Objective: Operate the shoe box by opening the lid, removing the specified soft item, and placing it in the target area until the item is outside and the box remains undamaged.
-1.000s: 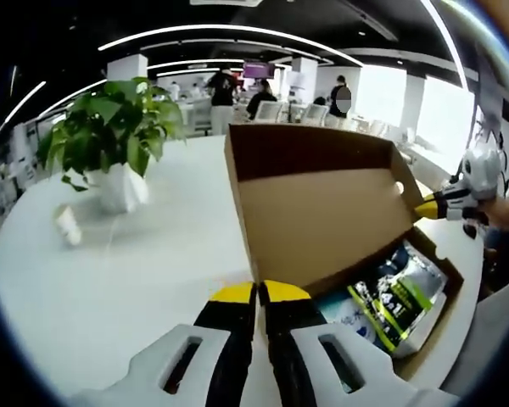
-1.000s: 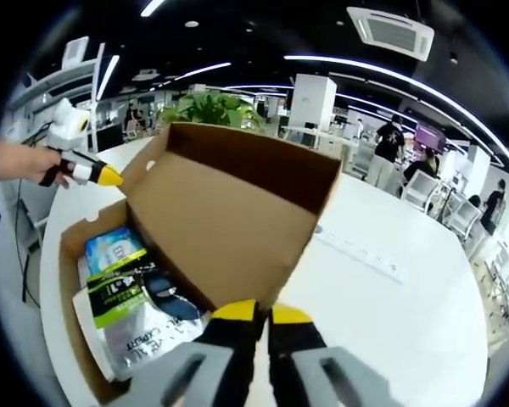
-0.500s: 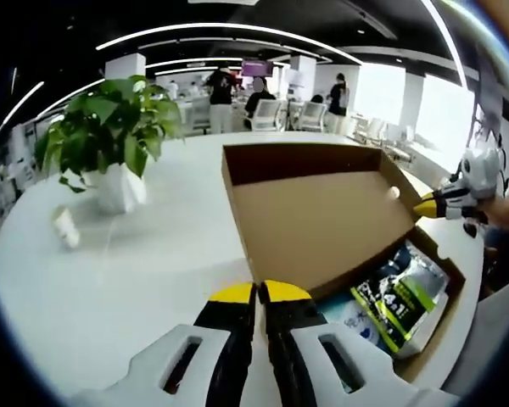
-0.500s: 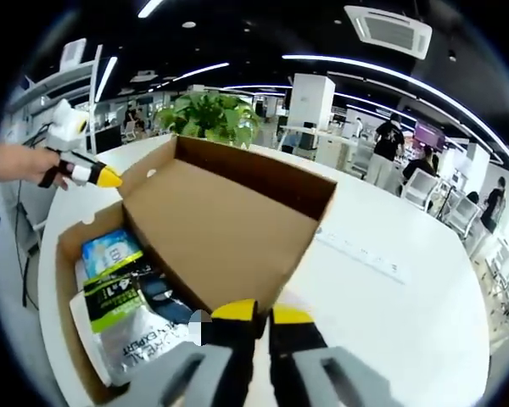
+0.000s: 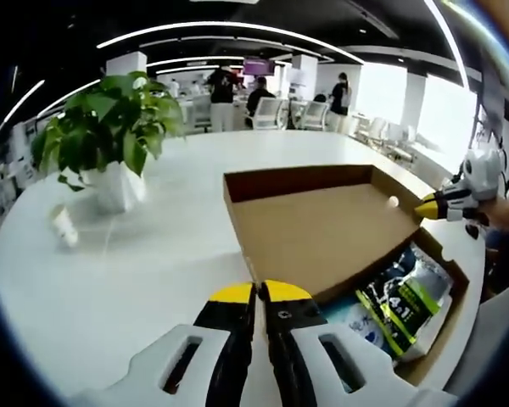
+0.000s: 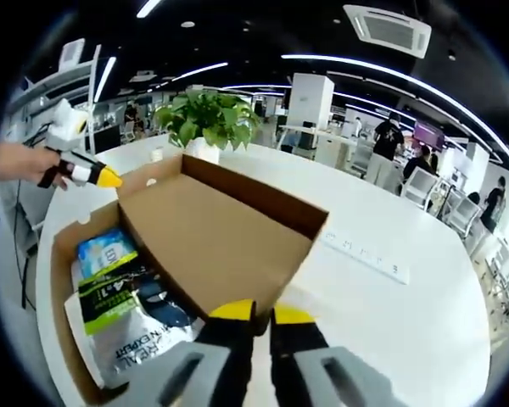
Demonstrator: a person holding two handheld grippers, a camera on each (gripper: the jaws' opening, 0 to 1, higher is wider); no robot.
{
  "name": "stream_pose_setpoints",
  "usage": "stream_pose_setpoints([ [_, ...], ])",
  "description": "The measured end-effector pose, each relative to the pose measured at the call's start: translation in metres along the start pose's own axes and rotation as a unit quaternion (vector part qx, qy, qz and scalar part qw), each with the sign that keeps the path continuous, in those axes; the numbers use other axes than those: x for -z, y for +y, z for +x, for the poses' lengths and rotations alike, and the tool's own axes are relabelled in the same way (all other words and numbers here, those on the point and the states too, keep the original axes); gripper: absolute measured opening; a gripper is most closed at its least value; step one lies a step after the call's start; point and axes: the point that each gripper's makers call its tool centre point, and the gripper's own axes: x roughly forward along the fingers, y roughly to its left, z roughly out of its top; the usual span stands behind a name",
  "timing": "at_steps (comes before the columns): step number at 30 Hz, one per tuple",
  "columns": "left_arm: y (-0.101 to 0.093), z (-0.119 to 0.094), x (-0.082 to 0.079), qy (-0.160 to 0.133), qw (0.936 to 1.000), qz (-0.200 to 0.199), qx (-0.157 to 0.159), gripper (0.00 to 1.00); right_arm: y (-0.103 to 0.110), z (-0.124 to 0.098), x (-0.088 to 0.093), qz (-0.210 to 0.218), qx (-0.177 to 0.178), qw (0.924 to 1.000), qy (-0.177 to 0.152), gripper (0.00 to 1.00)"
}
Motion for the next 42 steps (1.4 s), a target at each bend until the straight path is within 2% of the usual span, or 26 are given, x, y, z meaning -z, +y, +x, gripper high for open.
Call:
stream_pose_setpoints([
  [29,0.004,0.013,0.005,0.011,0.9997,-0.018,-0.008,0.02,-0.004,0.009,0.003,0.013,0.000,0.9999,0.006,0.03],
  [34,0.002,0.014,0.004,0.019,0.9997,-0.009,-0.011,0.02,-0.004,0.009,0.003,0.020,-0.005,0.9997,0.014,0.03],
  [42,0.001,0.011,0.004,0.028,0.9993,0.007,-0.023,0.02,0.000,0.006,0.003,0.006,-0.008,0.9998,0.016,0.07],
])
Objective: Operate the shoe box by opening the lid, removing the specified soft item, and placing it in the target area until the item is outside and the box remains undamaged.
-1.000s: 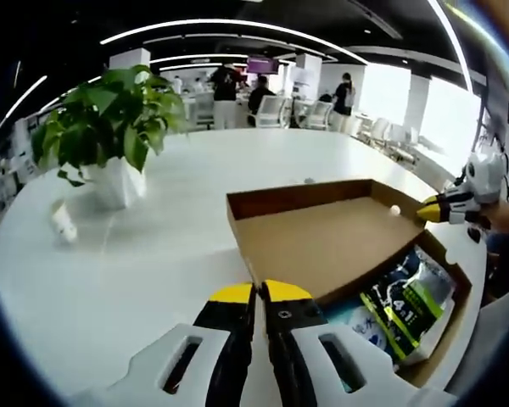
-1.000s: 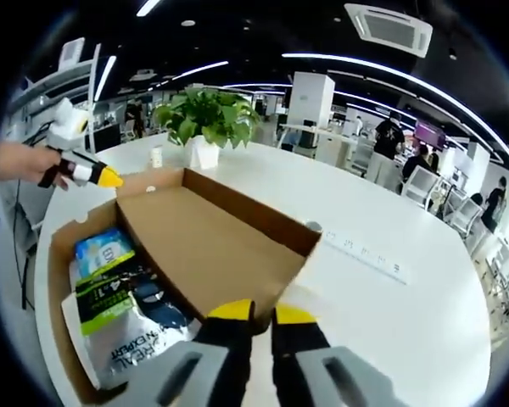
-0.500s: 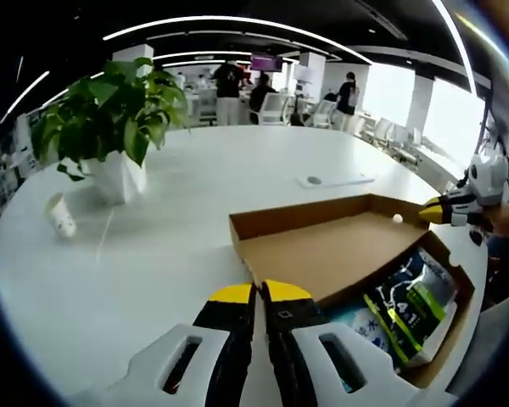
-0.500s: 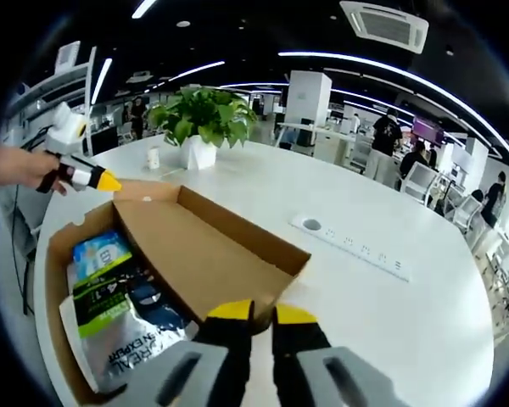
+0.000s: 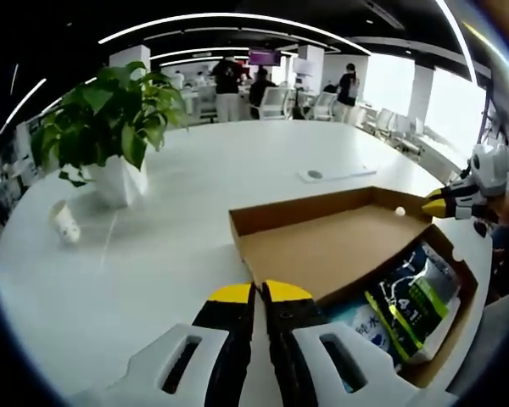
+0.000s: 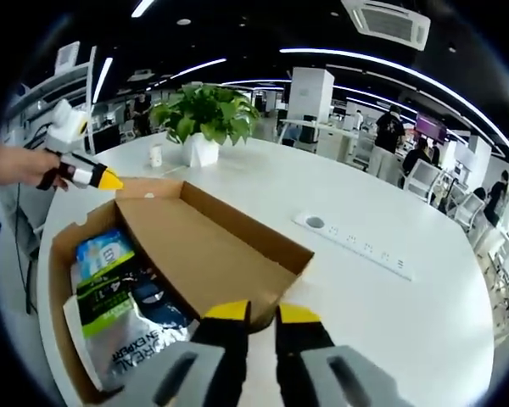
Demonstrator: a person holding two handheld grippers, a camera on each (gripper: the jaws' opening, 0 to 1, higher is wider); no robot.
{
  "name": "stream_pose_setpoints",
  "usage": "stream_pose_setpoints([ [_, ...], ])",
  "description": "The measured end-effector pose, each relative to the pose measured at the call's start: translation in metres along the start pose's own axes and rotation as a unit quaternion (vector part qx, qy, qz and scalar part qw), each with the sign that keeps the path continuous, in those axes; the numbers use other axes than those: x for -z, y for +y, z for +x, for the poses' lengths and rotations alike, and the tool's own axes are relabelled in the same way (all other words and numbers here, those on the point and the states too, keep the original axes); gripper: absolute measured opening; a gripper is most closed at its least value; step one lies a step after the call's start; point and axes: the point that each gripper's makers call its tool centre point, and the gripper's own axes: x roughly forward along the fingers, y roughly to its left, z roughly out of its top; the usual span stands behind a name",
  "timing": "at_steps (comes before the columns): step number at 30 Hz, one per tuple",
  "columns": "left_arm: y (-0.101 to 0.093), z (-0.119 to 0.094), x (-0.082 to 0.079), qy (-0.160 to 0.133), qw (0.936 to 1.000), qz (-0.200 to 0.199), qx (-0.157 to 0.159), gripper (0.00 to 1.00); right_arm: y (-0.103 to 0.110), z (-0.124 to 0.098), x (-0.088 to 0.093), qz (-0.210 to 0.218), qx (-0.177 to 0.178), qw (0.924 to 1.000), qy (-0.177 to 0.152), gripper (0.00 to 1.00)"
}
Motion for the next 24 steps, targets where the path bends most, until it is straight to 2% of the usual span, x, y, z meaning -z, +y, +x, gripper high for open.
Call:
stream_pose_setpoints([
  [14,-0.001,-0.020,-0.004,-0.009,0.9997,0.020,-0.009,0.01,0.005,-0.015,-0.005,0.002,-0.003,1.0000,-0.007,0.14],
  [19,-0.014,-0.029,-0.010,-0.020,0.9992,0.036,0.000,0.01,0.010,-0.025,-0.009,-0.004,-0.004,0.9999,-0.015,0.17],
  [24,-0.028,-0.032,-0.008,-0.016,0.9988,0.045,0.011,0.03,0.015,-0.033,-0.010,-0.007,-0.007,0.9998,-0.018,0.17],
])
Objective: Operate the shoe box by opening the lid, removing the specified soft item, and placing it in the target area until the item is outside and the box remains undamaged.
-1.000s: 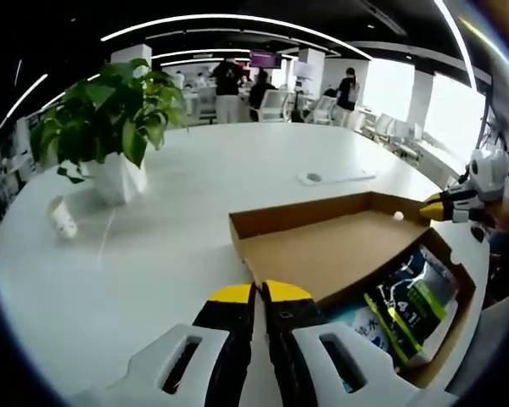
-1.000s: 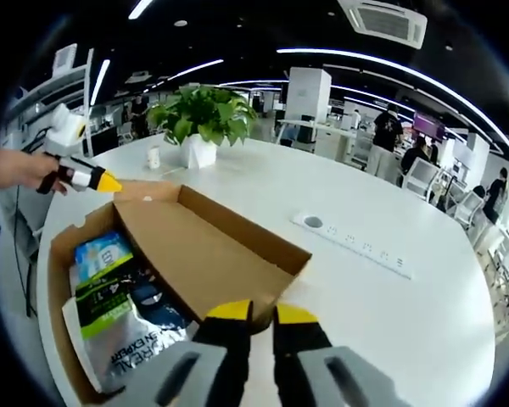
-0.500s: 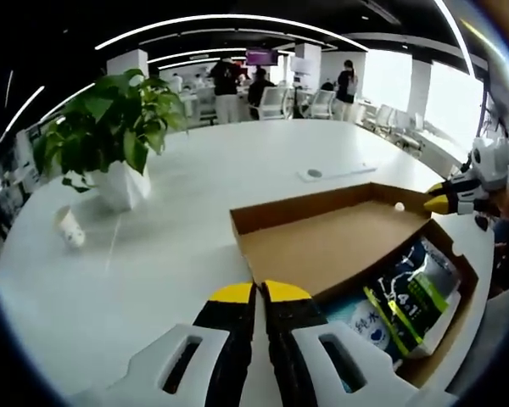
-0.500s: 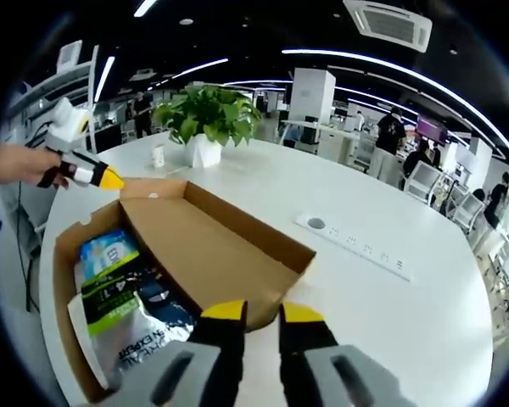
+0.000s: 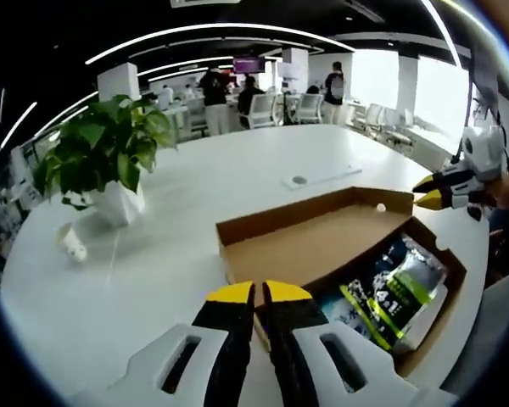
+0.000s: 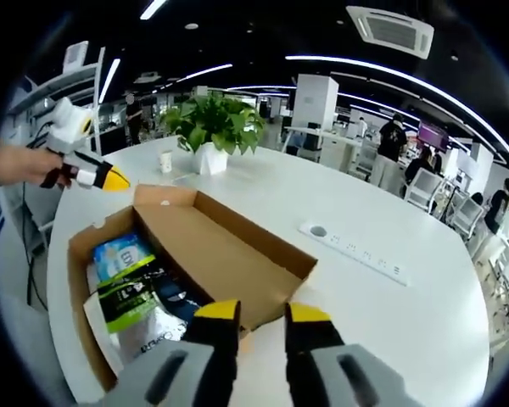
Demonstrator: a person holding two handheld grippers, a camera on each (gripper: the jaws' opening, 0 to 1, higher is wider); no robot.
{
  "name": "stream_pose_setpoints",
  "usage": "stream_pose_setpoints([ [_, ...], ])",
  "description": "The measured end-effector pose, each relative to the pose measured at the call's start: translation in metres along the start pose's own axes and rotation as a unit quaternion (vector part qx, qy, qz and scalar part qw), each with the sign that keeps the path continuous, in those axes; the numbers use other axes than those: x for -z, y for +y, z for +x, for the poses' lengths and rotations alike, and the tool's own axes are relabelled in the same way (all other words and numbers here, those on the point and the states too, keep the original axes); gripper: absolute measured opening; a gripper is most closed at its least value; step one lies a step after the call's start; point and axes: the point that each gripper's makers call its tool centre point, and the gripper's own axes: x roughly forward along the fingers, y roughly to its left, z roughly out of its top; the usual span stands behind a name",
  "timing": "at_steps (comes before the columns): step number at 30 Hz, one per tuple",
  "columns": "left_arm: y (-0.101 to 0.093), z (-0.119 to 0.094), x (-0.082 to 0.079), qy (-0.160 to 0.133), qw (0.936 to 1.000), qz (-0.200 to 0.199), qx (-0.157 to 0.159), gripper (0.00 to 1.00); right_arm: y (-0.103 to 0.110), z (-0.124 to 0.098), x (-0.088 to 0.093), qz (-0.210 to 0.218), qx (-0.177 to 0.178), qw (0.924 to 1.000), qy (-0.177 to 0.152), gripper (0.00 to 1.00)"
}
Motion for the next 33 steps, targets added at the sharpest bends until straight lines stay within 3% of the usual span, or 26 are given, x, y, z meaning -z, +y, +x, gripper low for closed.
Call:
stream_pose_setpoints([
  [8,-0.014,-0.003,0.006,0.011,0.9999,-0.007,0.005,0.05,0.008,-0.010,0.007,0.003,-0.005,1.0000,0.002,0.19],
  [20,-0.050,0.007,0.029,0.034,0.9977,-0.024,0.053,0.09,0.027,-0.020,0.019,0.025,-0.020,0.9995,0.000,0.24],
  [33,-0.073,0.023,0.054,0.066,0.9936,-0.029,0.088,0.13,0.042,-0.030,0.026,0.034,-0.037,0.9986,-0.015,0.30],
])
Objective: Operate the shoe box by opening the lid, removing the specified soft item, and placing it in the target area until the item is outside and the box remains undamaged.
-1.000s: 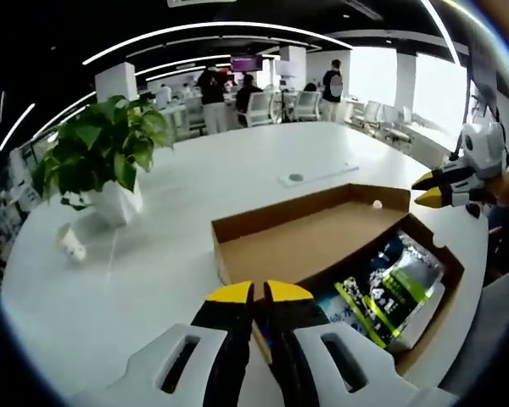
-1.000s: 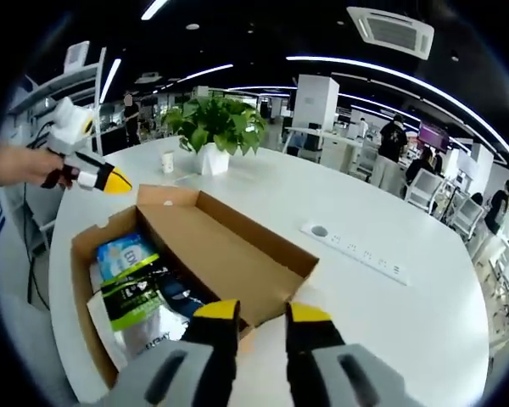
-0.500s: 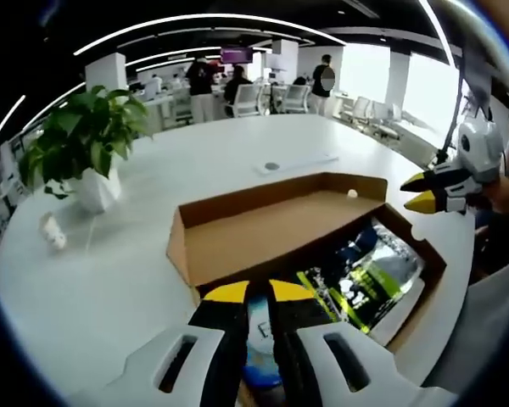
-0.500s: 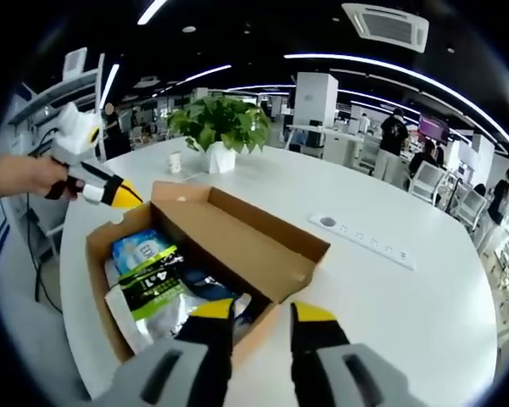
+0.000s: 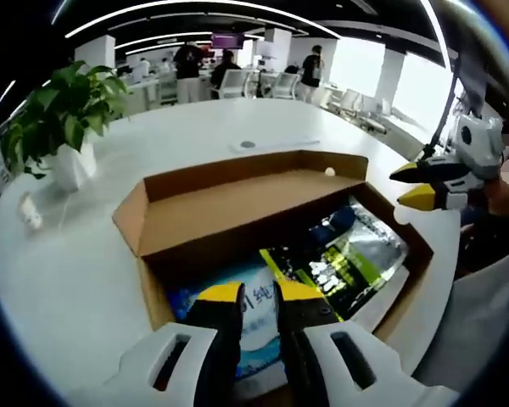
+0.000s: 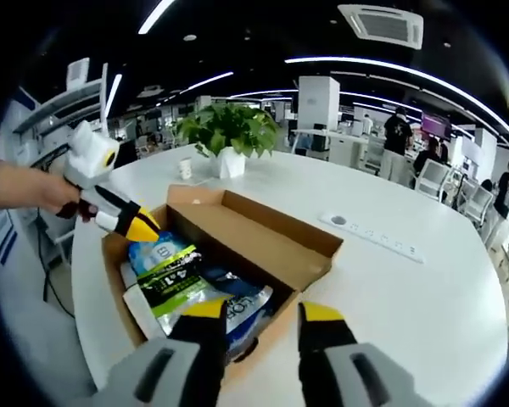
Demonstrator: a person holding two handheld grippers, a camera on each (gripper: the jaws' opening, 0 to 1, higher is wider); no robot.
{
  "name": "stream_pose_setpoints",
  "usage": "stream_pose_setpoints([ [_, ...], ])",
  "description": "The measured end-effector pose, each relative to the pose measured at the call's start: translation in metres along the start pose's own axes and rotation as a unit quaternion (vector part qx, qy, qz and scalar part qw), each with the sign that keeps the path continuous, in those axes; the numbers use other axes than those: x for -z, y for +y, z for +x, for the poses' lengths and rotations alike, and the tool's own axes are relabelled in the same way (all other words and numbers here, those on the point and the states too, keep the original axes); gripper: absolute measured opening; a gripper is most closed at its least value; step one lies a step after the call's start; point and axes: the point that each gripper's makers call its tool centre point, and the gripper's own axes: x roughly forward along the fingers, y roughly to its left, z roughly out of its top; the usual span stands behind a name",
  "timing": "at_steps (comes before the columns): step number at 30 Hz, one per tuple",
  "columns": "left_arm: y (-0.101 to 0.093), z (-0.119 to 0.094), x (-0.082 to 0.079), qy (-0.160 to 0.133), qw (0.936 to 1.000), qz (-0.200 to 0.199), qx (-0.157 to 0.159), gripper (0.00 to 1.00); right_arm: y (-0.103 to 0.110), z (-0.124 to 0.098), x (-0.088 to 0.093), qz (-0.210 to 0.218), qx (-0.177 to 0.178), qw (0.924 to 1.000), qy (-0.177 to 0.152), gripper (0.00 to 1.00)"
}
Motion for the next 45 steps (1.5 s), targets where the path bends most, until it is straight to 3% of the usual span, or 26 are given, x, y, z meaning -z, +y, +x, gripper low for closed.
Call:
stream_pose_setpoints([
  [8,-0.017,0.009,0.016,0.031,0.9991,0.001,0.029,0.16,0.007,-0.005,0.003,-0.013,-0.009,0.9999,-0.007,0.31],
  [17,-0.025,0.016,0.026,0.046,0.9978,-0.011,0.047,0.18,0.014,-0.010,0.007,-0.021,-0.012,0.9996,-0.013,0.32],
  [23,-0.030,0.021,0.028,0.047,0.9958,-0.044,0.066,0.17,0.025,-0.015,0.010,-0.044,-0.024,0.9985,-0.024,0.32],
  [29,-0.032,0.026,0.033,0.058,0.9924,-0.073,0.080,0.09,0.027,-0.017,0.013,-0.031,-0.026,0.9988,-0.027,0.32],
  [36,-0.027,0.027,0.035,0.060,0.9900,-0.102,0.076,0.10,0.028,-0.020,0.012,-0.023,-0.025,0.9988,-0.034,0.32],
  [41,-0.026,0.025,0.033,0.058,0.9785,-0.174,0.095,0.14,0.030,-0.020,0.013,-0.016,-0.031,0.9987,-0.037,0.32],
  [44,-0.030,0.023,0.033,0.054,0.9651,-0.223,0.126,0.13,0.032,-0.020,0.012,-0.017,-0.036,0.9983,-0.042,0.32],
  [45,-0.029,0.023,0.034,0.051,0.9649,-0.224,0.128,0.12,0.033,-0.020,0.012,-0.015,-0.038,0.9983,-0.043,0.32],
])
